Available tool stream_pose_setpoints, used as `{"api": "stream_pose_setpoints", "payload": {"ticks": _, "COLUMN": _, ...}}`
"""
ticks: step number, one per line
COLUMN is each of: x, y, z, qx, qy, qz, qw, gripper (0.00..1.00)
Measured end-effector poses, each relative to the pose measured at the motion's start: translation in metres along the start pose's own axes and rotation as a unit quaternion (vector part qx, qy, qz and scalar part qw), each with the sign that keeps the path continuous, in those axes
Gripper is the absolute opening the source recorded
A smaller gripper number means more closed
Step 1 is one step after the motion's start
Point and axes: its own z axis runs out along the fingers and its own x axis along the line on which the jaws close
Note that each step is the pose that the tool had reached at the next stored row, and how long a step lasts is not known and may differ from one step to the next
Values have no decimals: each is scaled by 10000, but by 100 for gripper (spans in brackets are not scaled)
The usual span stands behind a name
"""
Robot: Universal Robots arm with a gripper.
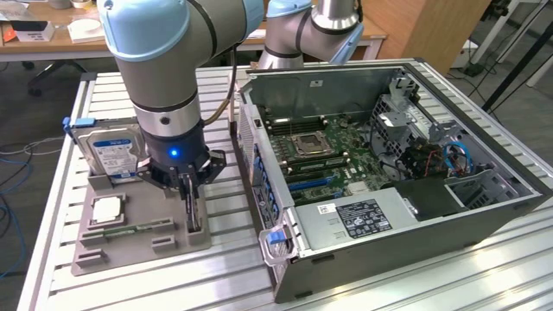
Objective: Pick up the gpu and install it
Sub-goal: 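Pick up the gpu and move the gpu toward the slot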
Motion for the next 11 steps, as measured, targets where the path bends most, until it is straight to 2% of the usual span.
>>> {"api": "stream_pose_setpoints", "payload": {"ticks": 6, "x": 0, "y": 0, "z": -2, "qx": -1, "qy": -1, "qz": 0, "qw": 10000, "gripper": 26}}
{"api": "stream_pose_setpoints", "payload": {"ticks": 11, "x": -3, "y": 7, "z": -134, "qx": 0, "qy": 1, "qz": 0, "qw": 10000, "gripper": 26}}
